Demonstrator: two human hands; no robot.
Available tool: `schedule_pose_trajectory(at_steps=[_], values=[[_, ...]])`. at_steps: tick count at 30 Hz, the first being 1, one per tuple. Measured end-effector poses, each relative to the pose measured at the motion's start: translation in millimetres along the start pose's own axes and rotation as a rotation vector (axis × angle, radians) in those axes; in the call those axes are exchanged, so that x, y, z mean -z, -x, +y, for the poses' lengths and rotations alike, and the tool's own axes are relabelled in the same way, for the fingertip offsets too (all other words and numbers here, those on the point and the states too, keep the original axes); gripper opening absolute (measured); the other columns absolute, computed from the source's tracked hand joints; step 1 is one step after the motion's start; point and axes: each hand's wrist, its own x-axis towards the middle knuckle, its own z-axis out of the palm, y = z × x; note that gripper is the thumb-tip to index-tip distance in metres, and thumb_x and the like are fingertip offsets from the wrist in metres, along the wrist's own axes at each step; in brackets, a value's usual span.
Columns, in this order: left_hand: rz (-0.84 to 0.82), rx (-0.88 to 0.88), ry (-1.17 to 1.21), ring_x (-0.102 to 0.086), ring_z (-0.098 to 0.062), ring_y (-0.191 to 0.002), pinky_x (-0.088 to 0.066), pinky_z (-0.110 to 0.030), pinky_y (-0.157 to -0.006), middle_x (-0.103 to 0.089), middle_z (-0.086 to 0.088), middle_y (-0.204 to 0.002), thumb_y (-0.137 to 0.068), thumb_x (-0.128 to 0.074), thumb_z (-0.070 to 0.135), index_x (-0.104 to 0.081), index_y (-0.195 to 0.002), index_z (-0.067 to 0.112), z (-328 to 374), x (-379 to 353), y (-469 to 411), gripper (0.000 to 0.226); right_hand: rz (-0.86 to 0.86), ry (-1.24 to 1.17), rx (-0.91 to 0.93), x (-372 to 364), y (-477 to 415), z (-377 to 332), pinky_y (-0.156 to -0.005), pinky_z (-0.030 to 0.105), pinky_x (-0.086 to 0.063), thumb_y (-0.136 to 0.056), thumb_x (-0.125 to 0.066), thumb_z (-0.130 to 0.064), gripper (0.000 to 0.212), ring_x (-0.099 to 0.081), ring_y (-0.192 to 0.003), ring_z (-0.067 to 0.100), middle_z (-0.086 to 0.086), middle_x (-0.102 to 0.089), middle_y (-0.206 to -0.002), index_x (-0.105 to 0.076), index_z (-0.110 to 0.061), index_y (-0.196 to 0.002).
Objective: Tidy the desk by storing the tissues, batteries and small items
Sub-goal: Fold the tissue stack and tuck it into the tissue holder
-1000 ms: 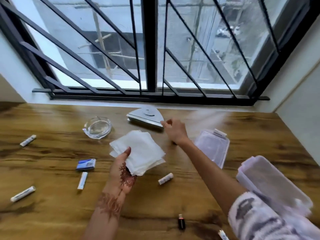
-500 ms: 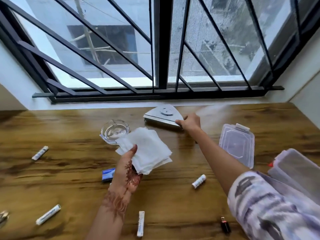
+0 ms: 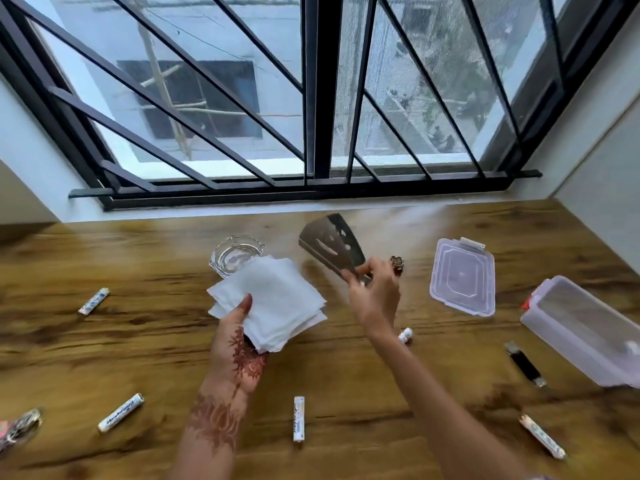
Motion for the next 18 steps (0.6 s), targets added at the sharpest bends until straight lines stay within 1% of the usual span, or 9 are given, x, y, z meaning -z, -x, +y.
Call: schedule_pose_trajectory(at_steps=[3, 5, 6, 8, 10, 12, 14, 15, 18], values=[[0.019, -0.022, -0.003, -0.072, -0.018, -0.076, -0.059, -0.037, -0.06, -0.075, -0.002, -0.087, -0.094, -0.044, 0.018, -0.059, -0.106, 0.014, 2, 6, 11, 0.019, 0.088, 0.024, 0.063, 0, 39, 15, -0.061, 0.031, -0.042, -0.073, -0.076, -0.015, 0.023, -0.051, -0.068, 0.016, 0.003, -0.055, -0.082, -0.054, -0.011, -0.074], [0.054, -0.034, -0.01, -0.072, -0.017, -0.074, -0.059, -0.035, -0.056, -0.075, -0.002, -0.085, -0.094, -0.045, 0.019, -0.059, -0.107, 0.015, 0, 12, 20, 0.019, 0.126, 0.039, 0.094, 0, 61, 24, -0.058, 0.021, -0.035, -0.071, -0.078, -0.011, 0.024, -0.046, -0.063, 0.013, 0.001, -0.053, -0.077, -0.054, -0.009, -0.072], [0.07, -0.036, -0.01, -0.072, -0.017, -0.073, -0.058, -0.034, -0.053, -0.075, -0.002, -0.084, -0.094, -0.046, 0.019, -0.059, -0.106, 0.015, -1, 14, 24, 0.019, 0.134, 0.048, 0.106, 0, 71, 28, -0.057, 0.019, -0.035, -0.07, -0.079, -0.011, 0.025, -0.046, -0.061, 0.013, 0.0, -0.052, -0.075, -0.054, -0.009, -0.072], [0.092, -0.035, -0.017, -0.072, -0.017, -0.073, -0.058, -0.034, -0.054, -0.075, -0.002, -0.084, -0.093, -0.048, 0.019, -0.059, -0.107, 0.015, -3, 18, 32, 0.019, 0.147, 0.061, 0.133, 1, 88, 30, -0.055, 0.022, -0.041, -0.069, -0.08, -0.013, 0.027, -0.049, -0.058, 0.013, 0.0, -0.053, -0.073, -0.053, -0.011, -0.073], [0.116, -0.042, -0.023, -0.072, -0.018, -0.073, -0.059, -0.034, -0.056, -0.075, -0.002, -0.084, -0.092, -0.049, 0.019, -0.059, -0.108, 0.015, -6, 19, 39, 0.019, 0.153, 0.048, 0.156, 4, 99, 31, -0.056, 0.015, -0.038, -0.068, -0.081, -0.014, 0.029, -0.049, -0.059, 0.011, 0.0, -0.055, -0.073, -0.053, -0.011, -0.076], [0.147, -0.051, -0.026, -0.072, -0.018, -0.071, -0.059, -0.034, -0.056, -0.075, -0.001, -0.081, -0.091, -0.051, 0.019, -0.059, -0.106, 0.016, -10, 21, 46, 0.017, 0.129, 0.022, 0.146, 7, 108, 31, -0.058, 0.012, -0.037, -0.067, -0.081, -0.014, 0.034, -0.052, -0.064, 0.01, -0.001, -0.057, -0.077, -0.052, -0.01, -0.084], [0.156, -0.054, -0.036, -0.072, -0.018, -0.069, -0.058, -0.033, -0.053, -0.075, -0.001, -0.079, -0.091, -0.051, 0.019, -0.059, -0.103, 0.016, -12, 19, 53, 0.015, 0.082, -0.017, 0.107, 9, 113, 31, -0.062, 0.023, -0.046, -0.067, -0.082, -0.014, 0.041, -0.054, -0.071, 0.011, -0.003, -0.056, -0.082, -0.051, -0.007, -0.093], [0.158, -0.059, -0.039, -0.072, -0.017, -0.068, -0.058, -0.033, -0.052, -0.075, -0.001, -0.077, -0.092, -0.051, 0.018, -0.059, -0.102, 0.016, -13, 18, 56, 0.013, 0.057, -0.026, 0.09, 11, 115, 32, -0.064, 0.027, -0.048, -0.066, -0.082, -0.013, 0.045, -0.054, -0.073, 0.011, -0.003, -0.055, -0.084, -0.05, -0.007, -0.097], [0.161, -0.064, -0.045, -0.072, -0.017, -0.065, -0.058, -0.033, -0.05, -0.075, -0.001, -0.074, -0.092, -0.051, 0.018, -0.06, -0.099, 0.016, -14, 17, 65, 0.011, -0.01, -0.007, 0.092, 16, 116, 37, -0.067, 0.026, -0.049, -0.066, -0.082, -0.012, 0.052, -0.054, -0.076, 0.01, -0.003, -0.054, -0.087, -0.047, -0.008, -0.105]])
